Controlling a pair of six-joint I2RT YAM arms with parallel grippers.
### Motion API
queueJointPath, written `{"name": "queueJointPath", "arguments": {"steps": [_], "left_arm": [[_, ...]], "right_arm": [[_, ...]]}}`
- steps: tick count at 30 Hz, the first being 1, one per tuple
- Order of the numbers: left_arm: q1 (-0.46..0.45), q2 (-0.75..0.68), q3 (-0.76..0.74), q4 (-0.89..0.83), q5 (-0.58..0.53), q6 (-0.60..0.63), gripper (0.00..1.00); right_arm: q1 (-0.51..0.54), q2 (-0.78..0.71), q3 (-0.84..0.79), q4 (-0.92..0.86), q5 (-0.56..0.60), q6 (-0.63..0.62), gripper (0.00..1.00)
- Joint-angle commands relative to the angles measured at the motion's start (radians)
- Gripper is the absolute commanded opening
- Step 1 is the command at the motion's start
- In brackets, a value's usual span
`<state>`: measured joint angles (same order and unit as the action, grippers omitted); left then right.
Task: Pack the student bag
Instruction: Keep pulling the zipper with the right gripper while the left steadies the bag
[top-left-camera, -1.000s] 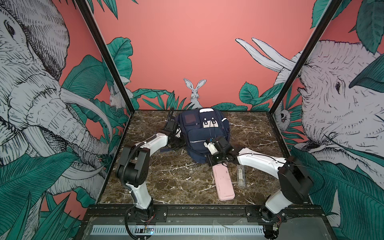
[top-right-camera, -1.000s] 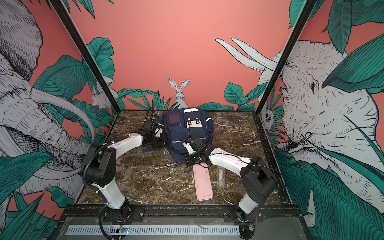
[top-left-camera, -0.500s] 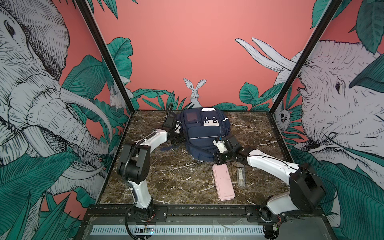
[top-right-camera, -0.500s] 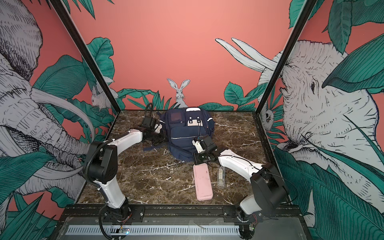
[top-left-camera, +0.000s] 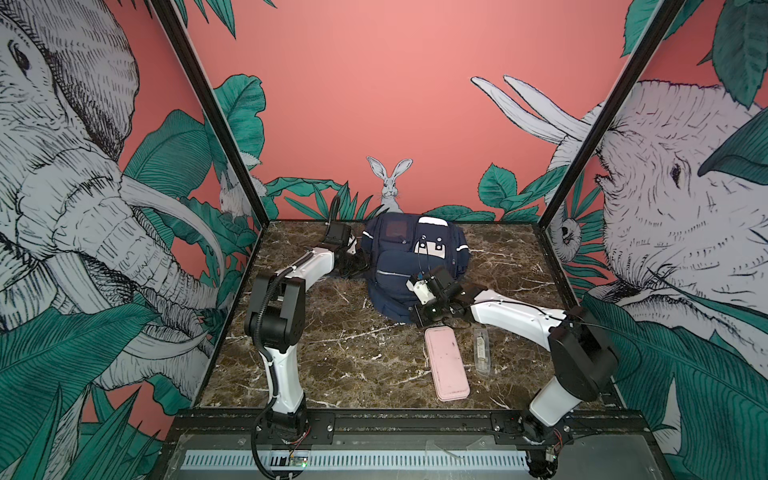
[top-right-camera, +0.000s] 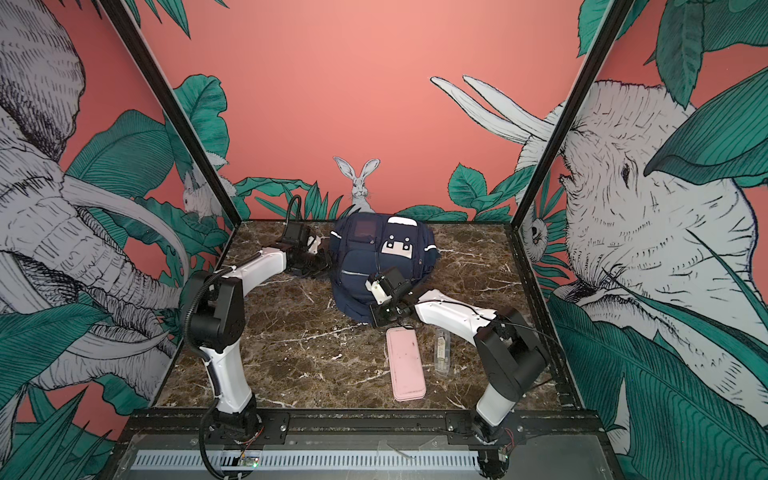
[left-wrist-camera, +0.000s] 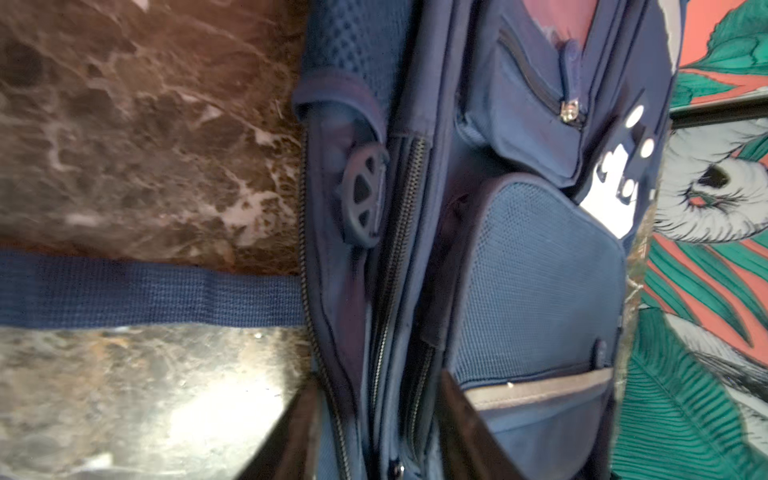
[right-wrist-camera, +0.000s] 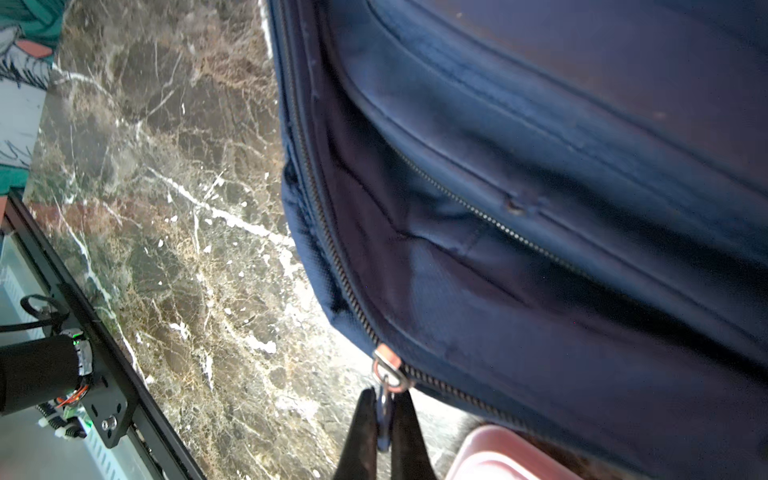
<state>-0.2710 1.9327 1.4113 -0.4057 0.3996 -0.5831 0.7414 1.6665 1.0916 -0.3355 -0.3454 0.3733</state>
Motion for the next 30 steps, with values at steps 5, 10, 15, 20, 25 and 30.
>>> {"name": "queueJointPath", "arguments": {"steps": [5,10,15,20,25,30], "left_arm": [[-0.011,-0.211,-0.164,-0.049,-0.022,0.058,0.6],[-0.061,-0.29,-0.23,-0.061,-0.033,0.06,0.63],[-0.119,-0.316,-0.269,-0.048,-0.041,0.035,0.64],[-0.148,-0.317,-0.305,-0.025,-0.041,0.007,0.63],[-0.166,-0.32,-0.337,-0.013,-0.051,-0.004,0.59],[-0.175,-0.28,-0.322,0.015,-0.042,-0.016,0.5]], "right_arm": [[0.03,0.031,0.073,-0.017,-0.052,-0.008,0.0],[0.038,0.044,0.09,-0.023,-0.057,-0.013,0.0],[0.044,0.045,0.092,-0.021,-0.059,-0.013,0.0],[0.046,0.05,0.096,-0.021,-0.058,-0.016,0.0],[0.047,0.046,0.098,-0.023,-0.061,-0.015,0.0],[0.053,0.052,0.107,-0.022,-0.067,-0.015,0.0]]}}
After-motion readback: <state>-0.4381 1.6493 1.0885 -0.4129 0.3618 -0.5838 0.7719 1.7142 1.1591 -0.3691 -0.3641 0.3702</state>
